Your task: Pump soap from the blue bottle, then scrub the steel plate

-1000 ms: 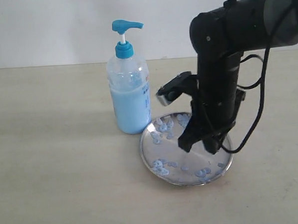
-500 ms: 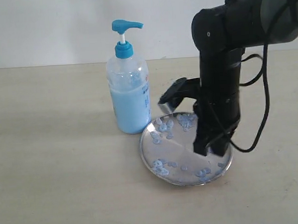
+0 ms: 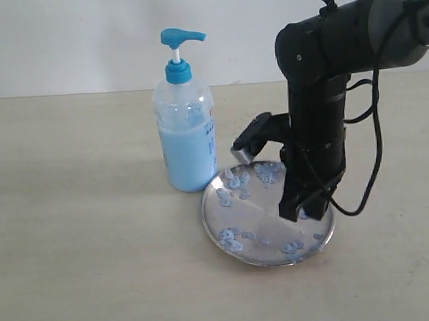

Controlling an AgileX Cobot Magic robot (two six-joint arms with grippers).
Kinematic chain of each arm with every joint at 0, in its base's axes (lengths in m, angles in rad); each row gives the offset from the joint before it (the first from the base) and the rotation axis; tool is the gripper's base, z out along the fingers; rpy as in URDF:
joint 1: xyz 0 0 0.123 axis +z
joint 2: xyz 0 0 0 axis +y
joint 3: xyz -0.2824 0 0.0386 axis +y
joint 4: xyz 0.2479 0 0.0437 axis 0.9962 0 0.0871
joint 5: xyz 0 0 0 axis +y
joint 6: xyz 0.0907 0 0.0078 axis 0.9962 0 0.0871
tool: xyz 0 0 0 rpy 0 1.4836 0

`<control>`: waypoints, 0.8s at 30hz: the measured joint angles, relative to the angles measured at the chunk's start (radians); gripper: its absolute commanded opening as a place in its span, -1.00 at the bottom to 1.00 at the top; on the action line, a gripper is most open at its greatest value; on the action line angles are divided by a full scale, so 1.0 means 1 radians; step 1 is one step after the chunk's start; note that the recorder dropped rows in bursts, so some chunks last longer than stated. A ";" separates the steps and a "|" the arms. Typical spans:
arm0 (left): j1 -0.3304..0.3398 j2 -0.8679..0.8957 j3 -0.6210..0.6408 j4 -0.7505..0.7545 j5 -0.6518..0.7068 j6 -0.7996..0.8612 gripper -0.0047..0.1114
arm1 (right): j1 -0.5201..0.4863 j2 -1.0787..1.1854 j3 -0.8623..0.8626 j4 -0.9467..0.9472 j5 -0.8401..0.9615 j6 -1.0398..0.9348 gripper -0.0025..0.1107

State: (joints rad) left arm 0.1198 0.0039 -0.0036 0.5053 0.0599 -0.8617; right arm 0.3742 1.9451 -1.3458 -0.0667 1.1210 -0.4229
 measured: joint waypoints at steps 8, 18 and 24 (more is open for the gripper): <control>0.000 0.000 0.000 0.000 -0.001 0.000 -0.84 | 0.022 0.000 -0.028 0.180 -0.280 0.241 -0.96; 0.000 0.000 0.000 0.000 -0.001 0.000 -0.84 | -0.041 0.000 0.020 -0.194 -0.046 0.249 -0.96; 0.000 0.000 0.000 0.000 -0.001 0.000 -0.84 | -0.033 0.000 0.020 -0.058 -0.265 0.566 -0.96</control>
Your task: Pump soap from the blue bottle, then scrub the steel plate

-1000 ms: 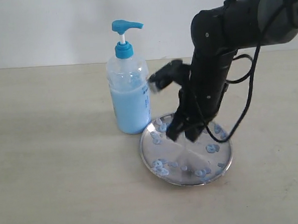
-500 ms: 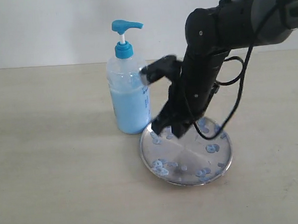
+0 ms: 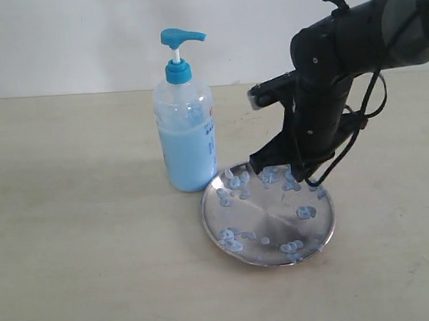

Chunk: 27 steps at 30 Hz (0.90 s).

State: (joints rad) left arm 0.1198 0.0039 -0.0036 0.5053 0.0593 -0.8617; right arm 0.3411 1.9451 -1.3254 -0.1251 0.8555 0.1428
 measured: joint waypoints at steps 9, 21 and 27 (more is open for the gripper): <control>0.000 0.000 0.000 0.000 0.000 0.000 -0.84 | 0.018 -0.380 0.143 -0.087 -0.023 0.143 -0.96; 0.000 0.000 0.000 0.000 0.000 0.000 -0.84 | 0.026 -1.557 0.884 -0.111 -0.632 0.087 -0.96; 0.000 0.000 0.000 0.000 0.000 0.000 -0.84 | 0.026 -1.721 1.088 -0.144 -0.685 0.084 -0.96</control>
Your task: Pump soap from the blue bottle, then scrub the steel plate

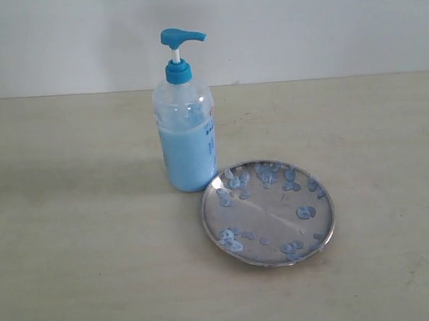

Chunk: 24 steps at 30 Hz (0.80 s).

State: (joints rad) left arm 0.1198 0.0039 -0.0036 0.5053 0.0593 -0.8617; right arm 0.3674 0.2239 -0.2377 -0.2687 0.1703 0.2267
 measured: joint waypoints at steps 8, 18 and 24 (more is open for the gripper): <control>0.000 0.000 0.000 0.000 0.000 0.000 -0.84 | -0.132 -0.142 0.007 0.006 0.049 0.019 -0.96; 0.000 0.000 0.000 0.000 0.000 0.000 -0.84 | -0.319 -0.218 0.129 0.070 0.087 0.017 -0.96; 0.000 0.000 0.000 0.000 0.000 0.000 -0.84 | -0.319 -0.218 0.232 0.173 0.154 -0.027 -0.96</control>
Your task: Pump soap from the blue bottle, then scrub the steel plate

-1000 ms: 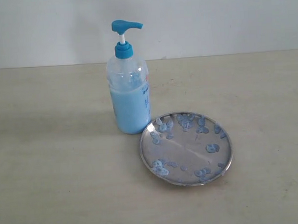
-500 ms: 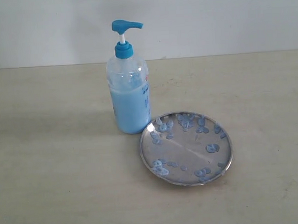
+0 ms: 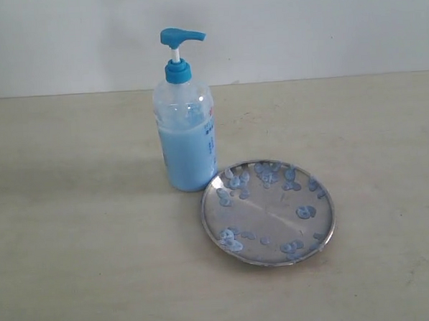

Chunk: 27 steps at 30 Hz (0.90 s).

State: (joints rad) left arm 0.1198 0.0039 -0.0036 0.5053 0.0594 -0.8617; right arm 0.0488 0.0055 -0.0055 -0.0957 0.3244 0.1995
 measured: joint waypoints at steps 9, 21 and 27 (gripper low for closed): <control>0.000 0.000 0.000 0.000 0.000 0.000 -0.84 | -0.100 0.000 0.006 0.190 0.019 -0.199 -0.96; 0.000 0.000 0.000 0.000 0.000 0.000 -0.84 | -0.210 0.000 0.006 0.244 0.007 -0.292 -0.96; 0.000 0.000 0.000 0.000 0.000 0.000 -0.84 | -0.148 0.000 0.006 0.169 0.007 -0.267 -0.96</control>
State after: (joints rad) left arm 0.1198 0.0039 -0.0036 0.5053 0.0594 -0.8617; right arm -0.0988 0.0055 0.0004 0.0738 0.3317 -0.0673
